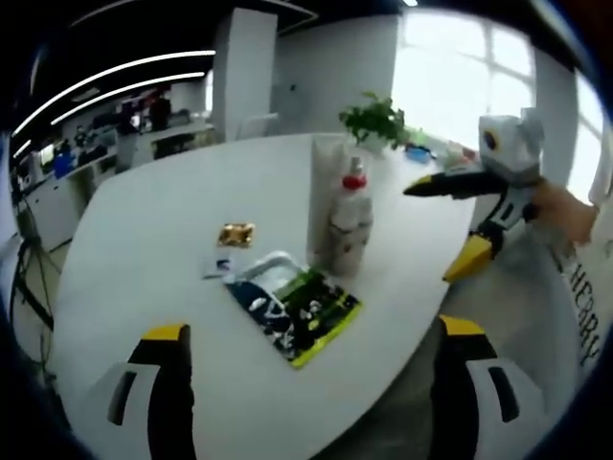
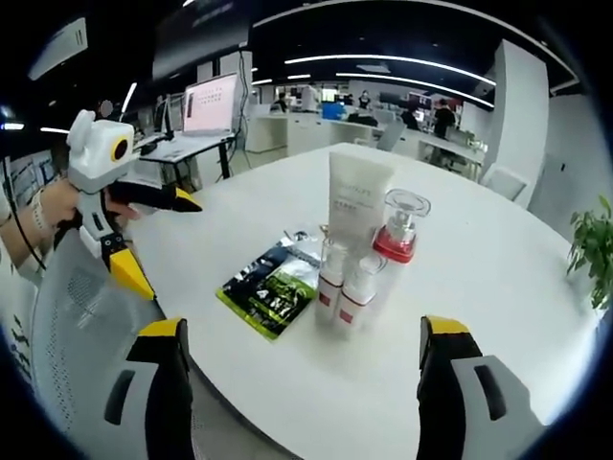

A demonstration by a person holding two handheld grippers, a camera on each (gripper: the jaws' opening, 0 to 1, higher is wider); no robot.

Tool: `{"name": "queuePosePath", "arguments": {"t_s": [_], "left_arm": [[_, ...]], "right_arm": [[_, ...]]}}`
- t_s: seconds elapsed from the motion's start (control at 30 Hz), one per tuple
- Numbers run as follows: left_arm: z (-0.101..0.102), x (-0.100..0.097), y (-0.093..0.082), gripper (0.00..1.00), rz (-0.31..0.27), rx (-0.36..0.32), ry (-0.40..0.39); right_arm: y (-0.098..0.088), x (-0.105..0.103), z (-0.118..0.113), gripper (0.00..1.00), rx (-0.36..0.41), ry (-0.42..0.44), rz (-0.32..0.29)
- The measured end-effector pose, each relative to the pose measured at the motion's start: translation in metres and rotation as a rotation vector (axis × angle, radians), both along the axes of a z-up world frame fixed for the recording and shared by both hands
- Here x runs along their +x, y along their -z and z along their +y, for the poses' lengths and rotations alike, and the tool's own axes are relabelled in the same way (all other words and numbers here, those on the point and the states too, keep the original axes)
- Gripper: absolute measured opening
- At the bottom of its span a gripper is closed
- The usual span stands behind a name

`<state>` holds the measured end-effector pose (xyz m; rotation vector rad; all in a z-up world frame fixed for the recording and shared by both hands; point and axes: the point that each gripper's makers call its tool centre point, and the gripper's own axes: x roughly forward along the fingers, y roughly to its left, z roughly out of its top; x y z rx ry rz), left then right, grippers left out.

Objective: Arrange the skincare products in the storage area until every visible bottle or jar stands upright without overlapping.

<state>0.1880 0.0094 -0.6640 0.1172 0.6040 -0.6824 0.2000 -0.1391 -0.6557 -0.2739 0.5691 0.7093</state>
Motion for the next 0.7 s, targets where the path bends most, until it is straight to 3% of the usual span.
{"name": "queuePosePath", "arguments": {"t_s": [0.33,0.5,0.63,0.7], "left_arm": [[0.005,0.016,0.012,0.99,0.033,-0.002,-0.017],[0.015,0.034,0.020,0.99,0.048,-0.003,-0.045],[0.022,0.052,0.026,0.95,0.047,0.018,-0.058],[0.027,0.058,0.035,0.93,0.072,0.057,-0.048]], "right_arm": [[0.009,0.002,0.011,1.00,0.003,-0.018,0.033],[0.014,0.004,0.013,1.00,-0.001,-0.022,0.041],[0.016,0.005,0.013,1.00,0.000,-0.018,0.043],[0.019,0.004,0.013,1.00,0.004,-0.014,0.055]]}}
